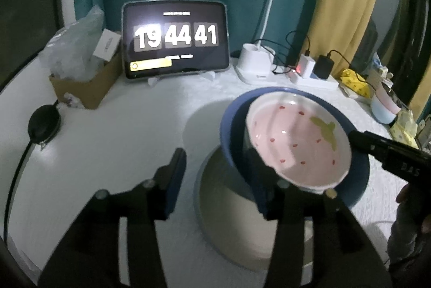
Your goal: Organize plates and bowls
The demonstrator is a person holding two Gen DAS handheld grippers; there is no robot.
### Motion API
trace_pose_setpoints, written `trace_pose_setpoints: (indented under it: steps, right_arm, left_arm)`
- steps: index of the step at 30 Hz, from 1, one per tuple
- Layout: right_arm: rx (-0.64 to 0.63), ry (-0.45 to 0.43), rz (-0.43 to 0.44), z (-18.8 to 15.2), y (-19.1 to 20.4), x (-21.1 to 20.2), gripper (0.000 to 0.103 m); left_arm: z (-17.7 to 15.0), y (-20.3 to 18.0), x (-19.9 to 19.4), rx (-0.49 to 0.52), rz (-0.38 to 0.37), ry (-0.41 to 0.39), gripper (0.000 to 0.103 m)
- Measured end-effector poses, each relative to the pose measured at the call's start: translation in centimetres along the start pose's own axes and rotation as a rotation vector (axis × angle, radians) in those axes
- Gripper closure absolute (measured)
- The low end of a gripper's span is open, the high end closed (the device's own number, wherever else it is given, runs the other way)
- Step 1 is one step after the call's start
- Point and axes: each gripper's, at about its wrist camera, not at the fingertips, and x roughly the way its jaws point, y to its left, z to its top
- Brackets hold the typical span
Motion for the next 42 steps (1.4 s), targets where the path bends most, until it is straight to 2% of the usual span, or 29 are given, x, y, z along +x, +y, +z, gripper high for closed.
trace_pose_setpoints:
  steps: [7, 9, 14, 24, 31, 42]
  right_arm:
    - [-0.006, -0.026, -0.011, -0.9, 0.1, -2.0, 0.052]
    - [-0.006, -0.033, -0.02, -1.1, 0.0, -2.7, 0.052]
    - [0.001, -0.049, -0.041, -1.9, -0.4, -4.2, 0.051]
    - [-0.013, -0.089, -0.08, -3.4, -0.8, -7.4, 0.051]
    - [-0.033, -0.15, -0.129, -4.4, -1.2, -10.4, 0.05]
    - [-0.032, -0.251, -0.157, -5.6, -2.4, -15.9, 0.05]
  left_arm:
    - [-0.8, -0.4, -1.7, 0.003, 0.016, -0.014, 0.047]
    - [-1.2, -0.6, -2.2, 0.004, 0.016, -0.016, 0.038]
    - [-1.7, -0.8, -3.5, 0.003, 0.028, -0.036, 0.032]
    - [-3.2, -3.5, -6.7, 0.052, -0.04, -0.086, 0.02]
    - [-3.9, -5.8, -8.8, 0.083, -0.076, -0.115, 0.018]
    - [-3.8, -8.4, -13.1, 0.124, -0.118, -0.208, 0.018]
